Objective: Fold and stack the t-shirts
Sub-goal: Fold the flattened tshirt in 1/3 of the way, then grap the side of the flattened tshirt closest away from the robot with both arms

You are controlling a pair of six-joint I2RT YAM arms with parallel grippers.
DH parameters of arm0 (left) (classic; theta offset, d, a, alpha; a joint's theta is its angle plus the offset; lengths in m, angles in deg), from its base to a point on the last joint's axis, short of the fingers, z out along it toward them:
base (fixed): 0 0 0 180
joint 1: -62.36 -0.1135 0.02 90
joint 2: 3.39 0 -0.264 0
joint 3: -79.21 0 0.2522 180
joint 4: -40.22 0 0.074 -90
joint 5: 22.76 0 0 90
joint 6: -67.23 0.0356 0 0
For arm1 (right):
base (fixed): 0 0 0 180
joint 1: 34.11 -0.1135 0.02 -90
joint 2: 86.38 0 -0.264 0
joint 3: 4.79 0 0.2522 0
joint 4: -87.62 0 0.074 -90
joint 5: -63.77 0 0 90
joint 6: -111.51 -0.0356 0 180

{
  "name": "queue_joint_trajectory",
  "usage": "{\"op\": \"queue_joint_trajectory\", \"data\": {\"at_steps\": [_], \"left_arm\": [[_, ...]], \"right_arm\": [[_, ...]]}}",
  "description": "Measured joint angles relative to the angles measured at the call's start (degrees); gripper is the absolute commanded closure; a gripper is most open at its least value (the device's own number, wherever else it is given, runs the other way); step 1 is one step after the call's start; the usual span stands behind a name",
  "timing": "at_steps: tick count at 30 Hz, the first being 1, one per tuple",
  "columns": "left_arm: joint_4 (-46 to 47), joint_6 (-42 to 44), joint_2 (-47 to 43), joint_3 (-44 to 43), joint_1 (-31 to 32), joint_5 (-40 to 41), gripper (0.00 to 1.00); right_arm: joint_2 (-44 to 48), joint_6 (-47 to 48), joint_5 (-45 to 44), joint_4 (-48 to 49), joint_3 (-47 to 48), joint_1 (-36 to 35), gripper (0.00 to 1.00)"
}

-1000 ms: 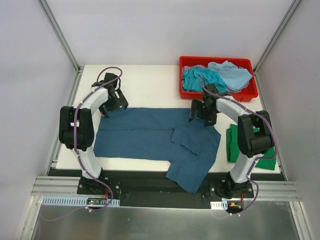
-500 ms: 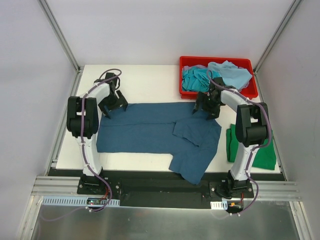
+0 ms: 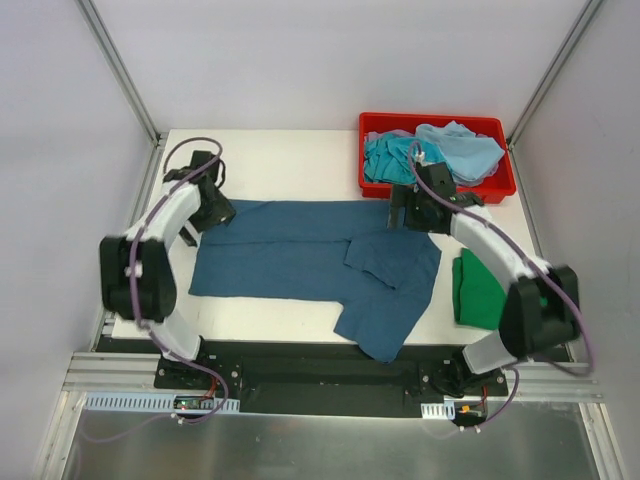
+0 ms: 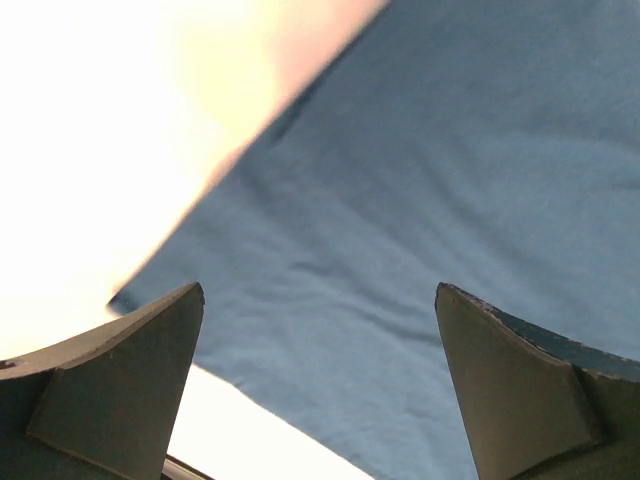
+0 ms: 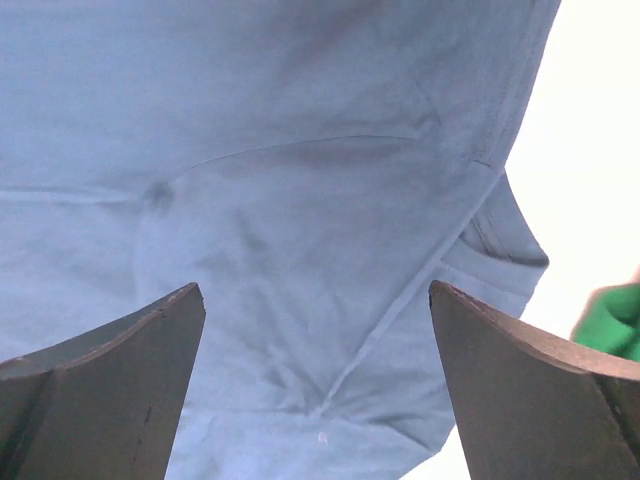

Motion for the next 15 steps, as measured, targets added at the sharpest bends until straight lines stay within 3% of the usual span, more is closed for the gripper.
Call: {"op": "queue_joint_trajectory", "data": {"at_steps": [3,7,15], "left_arm": [[-1.57,-4.68,-15.02,9.64,-0.04,2.75,0.01],[-3.54,-11.26,-28.70,21.62,-1.42,4.61,0.01],[-0.74,-18.88,-31.85,37.88,-7.52,3.85,0.07]], "right_arm": [[14.38,0.81,-4.98,3.82,-5.92,-4.00,0.04],[29.07,-1.81,-8.87,10.03,-15.65,-3.26,0.04],[33.16,-2.14,-3.80,11.41,-27.89,-1.88,0.04]]}}
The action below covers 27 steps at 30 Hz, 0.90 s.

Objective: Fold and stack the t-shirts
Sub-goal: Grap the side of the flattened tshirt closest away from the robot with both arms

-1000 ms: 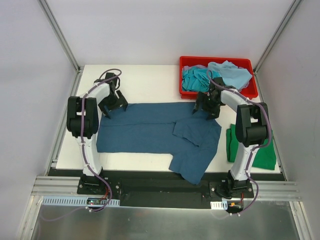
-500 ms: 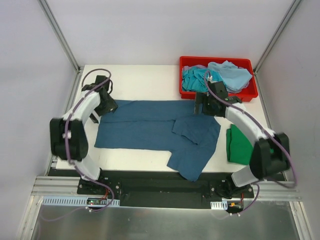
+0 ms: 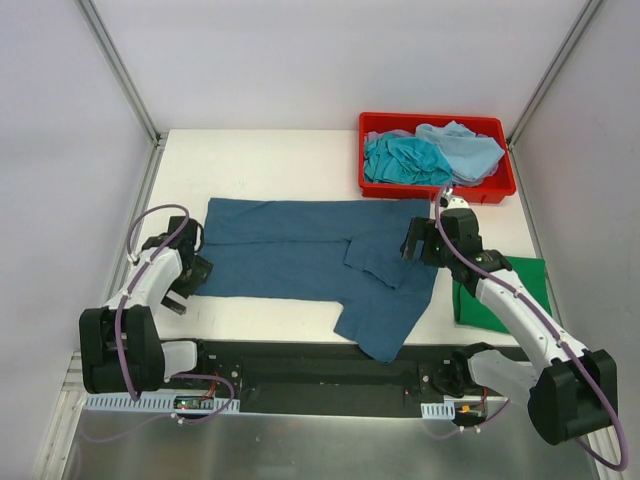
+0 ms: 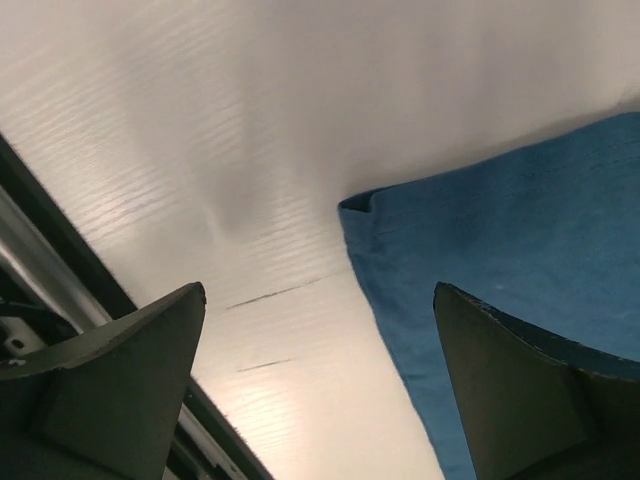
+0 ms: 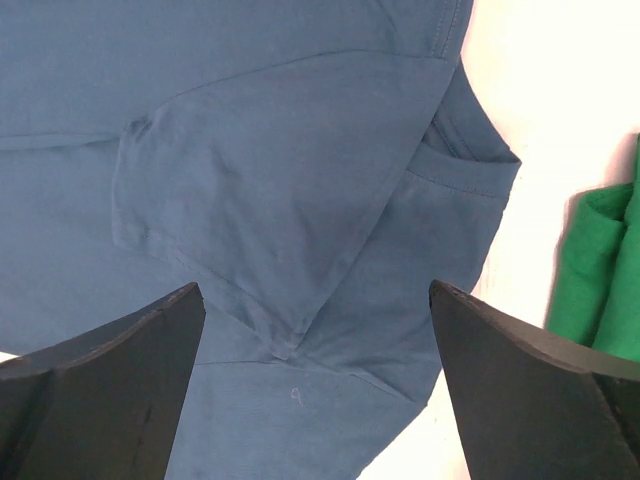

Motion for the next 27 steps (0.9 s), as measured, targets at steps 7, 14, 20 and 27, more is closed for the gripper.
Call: {"op": "queue_joint_trajectory", "data": {"at_steps": [7,14,20,27], "left_arm": [[7.34,-1.57,4.61,0.68,-0.72,-1.79,0.39],[10.60,-4.33,7.74,0.90,-0.74,-2.82,0.51],[11.76,-5.42,7.89,1.05,-0.74,-3.04,0.74],[13.31,-5.84,8.52,0.63,-0.74,-3.56,1.00]], "right_arm": [[0.07,0.39,1.03,-0.02,-0.24,0.02,0.04],[0.07,0.90,1.11,-1.51,-0.22,0.02,0.04],[0.07,2.49,2.69,-5.27,-0.04,-0.94,0.02],[-0.20,6.56,0.31,-14.64,4.37,-18.21,0.14]]}}
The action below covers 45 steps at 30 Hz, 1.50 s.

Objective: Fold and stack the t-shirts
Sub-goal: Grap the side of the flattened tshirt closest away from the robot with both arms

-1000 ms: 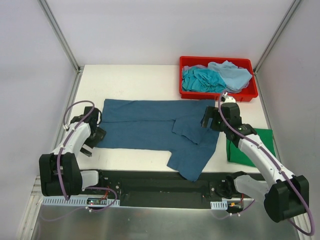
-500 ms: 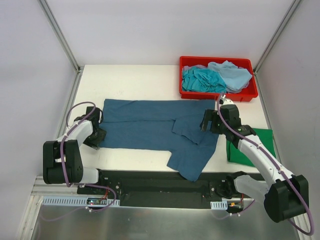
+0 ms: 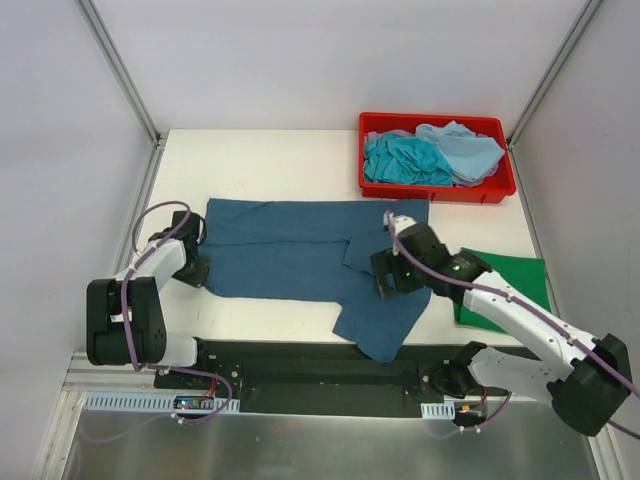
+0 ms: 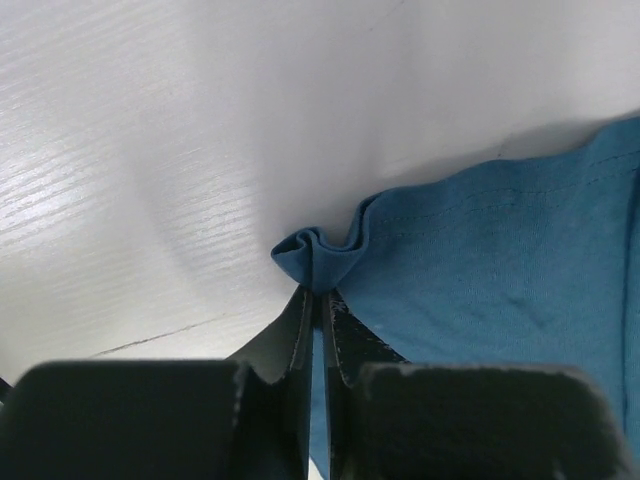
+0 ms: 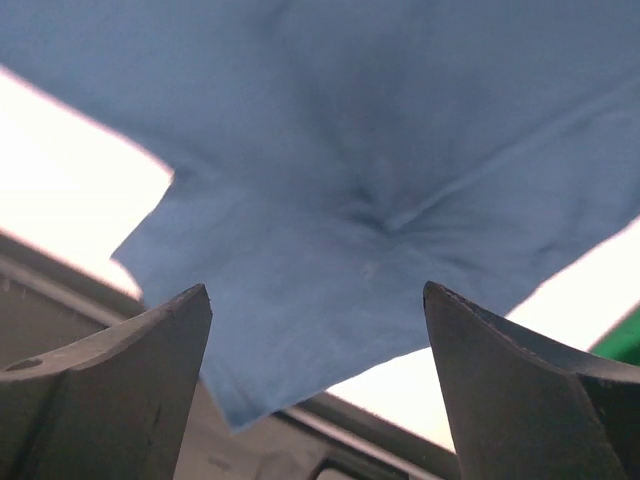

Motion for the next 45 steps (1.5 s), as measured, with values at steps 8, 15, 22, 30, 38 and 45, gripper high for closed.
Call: {"op": "queue_joint_trajectory", "data": {"at_steps": [8,15,22,30,38,45], "left_arm": [[-0.52,0.26,1.33,-1.27,-0.02,-1.05,1.00],[-0.55,0.37,1.38,-1.29,-0.02,-1.27,1.00],[-0.52,0.52,1.38,-1.29,-0.02,-1.51,1.00],[-0.48,0.52,1.36,-1.29,-0.02,-2.21,1.00],[-0.44,2.29,1.14,-1.40,-0.02,-2.78,1.00],[-2.03,3.72,0.70,-2.93,-0.02,-6.12,1.00]], "right_arm": [[-7.58,1.75,3.34,-6.38,1.07,-24.39,0.39],[-15.17,-1.14,7.39,-9.84,-0.85,-30.01,0.50],[-18.34,-1.73,11.19,-10.05,-3.13,-30.01,0.57],[-22.21,-3.21,8.00,-9.66,-3.76,-29.75,0.99],[-19.06,-4.35,2.91,-13.33,-1.01,-28.17,1.00],[-14.19,-3.23,-2.56,-16.50,7.21,-16.68,0.99]]}}
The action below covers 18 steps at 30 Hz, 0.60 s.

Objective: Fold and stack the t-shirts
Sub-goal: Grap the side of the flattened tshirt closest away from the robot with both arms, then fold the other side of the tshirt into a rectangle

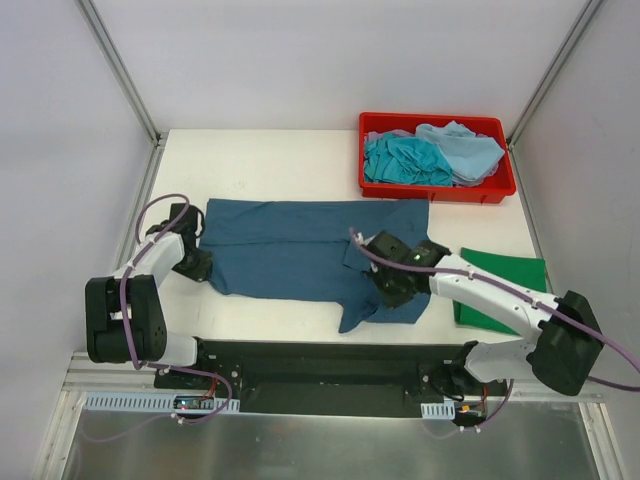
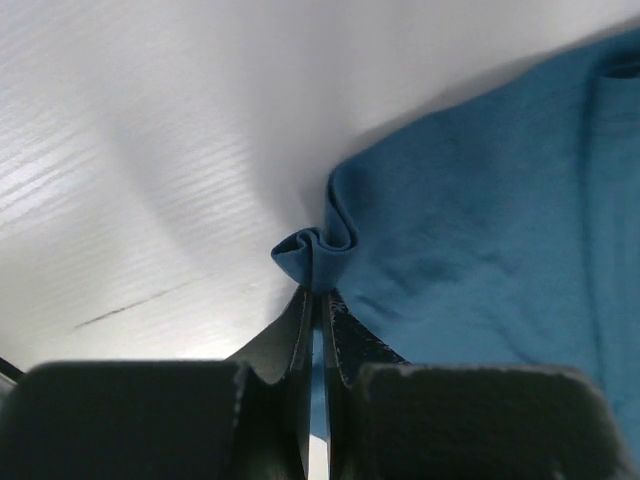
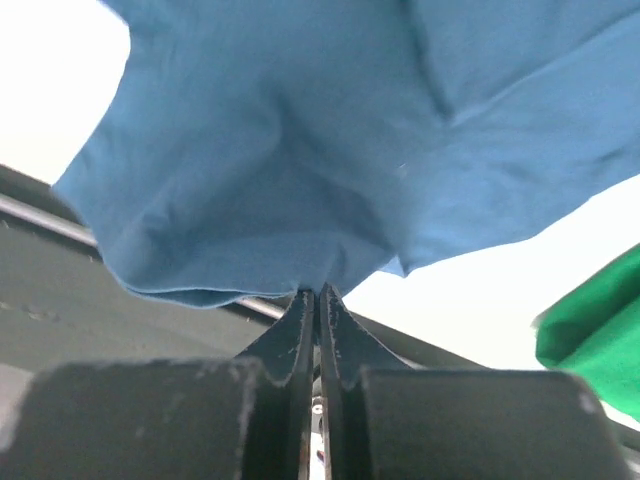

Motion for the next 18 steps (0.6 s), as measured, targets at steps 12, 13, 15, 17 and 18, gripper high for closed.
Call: {"op": "queue_joint_trajectory", "data": {"at_steps": [12,13,15,17,18], "left_arm": [[-4.68,0.63,6.78,-13.70,0.00,-1.25,1.00],[-5.16,0.61,7.30,-14.47,0.00,-1.14,1.00],[-6.01,0.57,7.93,-15.56,0.00,-0.83,1.00],[-6.51,0.52,8.24,-16.28,0.00,-0.52,1.00],[-6.71,0.52,8.33,-16.57,0.00,-0.46,1.00]], "right_arm": [[-7.13,3.91,-4.83,0.59,17.46,19.54,0.99],[-8.37,4.26,-4.98,1.01,18.51,20.50,1.00],[-10.60,5.05,-5.33,1.68,20.33,22.08,0.99],[-12.22,5.84,-5.90,2.60,21.70,23.15,1.00],[-12.92,6.25,-6.16,3.17,22.36,23.67,0.99]]}}
